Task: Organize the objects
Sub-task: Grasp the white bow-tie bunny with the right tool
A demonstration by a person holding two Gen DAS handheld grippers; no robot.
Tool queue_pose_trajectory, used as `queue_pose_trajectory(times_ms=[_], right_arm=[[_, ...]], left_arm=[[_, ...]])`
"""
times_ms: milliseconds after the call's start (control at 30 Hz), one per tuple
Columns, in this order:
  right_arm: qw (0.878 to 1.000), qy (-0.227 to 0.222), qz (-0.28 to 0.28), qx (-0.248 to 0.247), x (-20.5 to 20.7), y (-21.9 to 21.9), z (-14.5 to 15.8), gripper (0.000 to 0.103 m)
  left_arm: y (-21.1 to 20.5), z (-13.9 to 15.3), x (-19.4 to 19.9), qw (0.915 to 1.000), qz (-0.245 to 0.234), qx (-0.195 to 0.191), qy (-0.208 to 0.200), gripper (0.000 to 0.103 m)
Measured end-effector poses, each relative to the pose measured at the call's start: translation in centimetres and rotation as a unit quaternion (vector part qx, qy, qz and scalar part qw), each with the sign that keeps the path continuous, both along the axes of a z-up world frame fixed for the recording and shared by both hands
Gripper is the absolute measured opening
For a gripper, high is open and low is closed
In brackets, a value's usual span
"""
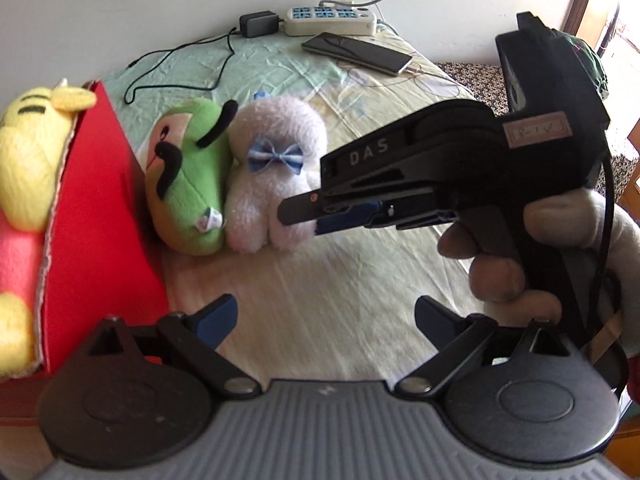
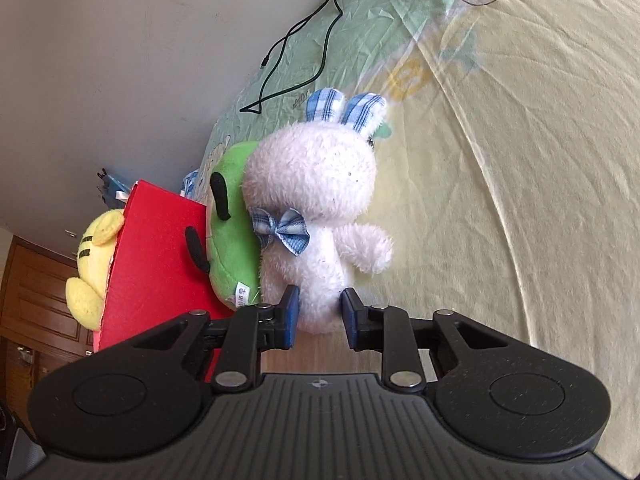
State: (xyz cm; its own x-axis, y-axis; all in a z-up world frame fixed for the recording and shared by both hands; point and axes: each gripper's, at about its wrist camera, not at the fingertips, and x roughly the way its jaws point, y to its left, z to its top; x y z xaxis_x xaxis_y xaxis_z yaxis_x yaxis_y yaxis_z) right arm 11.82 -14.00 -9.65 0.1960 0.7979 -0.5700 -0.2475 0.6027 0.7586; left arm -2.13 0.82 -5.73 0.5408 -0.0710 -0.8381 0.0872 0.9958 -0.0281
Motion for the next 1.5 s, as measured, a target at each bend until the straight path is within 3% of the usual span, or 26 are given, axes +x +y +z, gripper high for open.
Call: queue_pose_trajectory(times_ms=[267,633,800,900,1067,1100,1300,1500], right_arm=[[1.000,-0.002,0.002,0.008,-1.5,-2.6,0.5,0.017],[0.999,0.017,0.045,-0.009,-6.4,-7.6,1.0,0.022],[0.999,0.017,-0.012,0.032,-5.4,-9.7,1.5,0.026],[0.998,0.016,-0.035,0.041,-4.0,-9.4,1.2,0.029],[0.998,0.036,-0.014,0.048,-2.4,-6.8,-0.3,0.042],[0.997,0.044,-0.010,0.061,-2.2,-6.3,-0.6,0.042],[0.992,0.079,-0.002,0.103,-2.3,-4.8,-1.3,0.042],[0.993,0.073,0.007,0.097,-3.8,-5.3,-0.4,0.037]], left_arm=[[-0.4,0.6,-0.5,0.9997,-0.021,-0.012,0.000,0.096],[-1.4,0.9,-1.9,0.9970,-0.060,-0.048,0.012,0.096],[-1.8,0.8,-0.3,0.9974,-0.046,-0.055,0.004,0.096],[-1.7,0.6,1.2,0.9977,-0.031,-0.059,0.004,0.096],[-1.4,-1.3,3.1,0.9965,-0.012,-0.077,0.033,0.091],[-1.3,-1.7,3.3,0.9961,-0.010,-0.078,0.040,0.087],[-1.5,-2.0,2.9,0.9978,-0.003,-0.054,0.037,0.085],[-2.2,-1.1,1.5,0.9984,-0.018,-0.044,0.031,0.085]])
